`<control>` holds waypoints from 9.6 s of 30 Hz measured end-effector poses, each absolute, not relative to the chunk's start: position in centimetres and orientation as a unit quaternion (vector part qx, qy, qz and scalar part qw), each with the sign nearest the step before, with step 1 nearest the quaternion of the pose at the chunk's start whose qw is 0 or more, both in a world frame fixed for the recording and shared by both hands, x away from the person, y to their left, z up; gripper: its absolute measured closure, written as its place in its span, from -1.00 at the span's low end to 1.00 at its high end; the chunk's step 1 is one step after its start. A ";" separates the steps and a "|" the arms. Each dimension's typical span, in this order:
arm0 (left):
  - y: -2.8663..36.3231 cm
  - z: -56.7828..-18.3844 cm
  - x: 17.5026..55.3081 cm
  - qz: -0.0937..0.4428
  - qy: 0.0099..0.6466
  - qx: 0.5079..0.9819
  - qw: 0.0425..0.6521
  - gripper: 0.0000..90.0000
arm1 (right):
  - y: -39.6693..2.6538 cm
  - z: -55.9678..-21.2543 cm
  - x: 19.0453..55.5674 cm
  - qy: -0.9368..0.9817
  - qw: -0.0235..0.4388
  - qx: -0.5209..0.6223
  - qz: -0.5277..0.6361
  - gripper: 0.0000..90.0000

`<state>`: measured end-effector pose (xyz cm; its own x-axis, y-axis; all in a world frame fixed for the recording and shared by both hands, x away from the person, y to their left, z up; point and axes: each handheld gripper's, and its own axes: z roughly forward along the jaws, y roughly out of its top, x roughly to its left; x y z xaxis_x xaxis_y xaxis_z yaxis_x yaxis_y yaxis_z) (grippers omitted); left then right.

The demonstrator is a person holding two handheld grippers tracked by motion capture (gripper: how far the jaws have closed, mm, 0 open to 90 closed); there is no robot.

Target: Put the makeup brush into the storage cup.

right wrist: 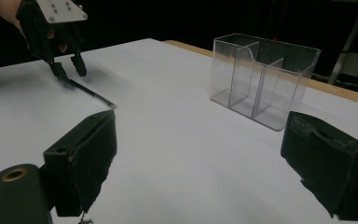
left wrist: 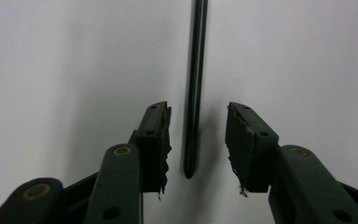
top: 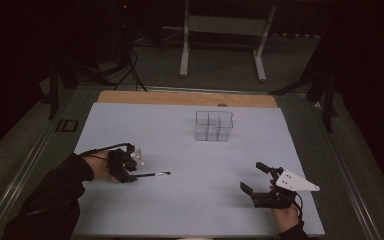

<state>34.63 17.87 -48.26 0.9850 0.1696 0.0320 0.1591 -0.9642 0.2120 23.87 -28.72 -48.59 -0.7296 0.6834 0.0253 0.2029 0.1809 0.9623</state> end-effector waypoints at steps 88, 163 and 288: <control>13.0 -44.7 31.2 0.015 0.292 0.897 0.330 0.90 | -28.8 -48.8 24.2 0.738 0.205 0.309 0.563 -0.76; 11.7 -47.3 27.9 0.095 0.322 0.822 0.461 0.90 | -13.4 -45.3 32.4 0.681 -0.040 0.431 0.590 0.13; 12.0 -48.2 28.5 0.082 0.308 0.818 0.479 -0.98 | -19.5 -40.7 46.1 0.778 0.156 0.397 0.460 0.88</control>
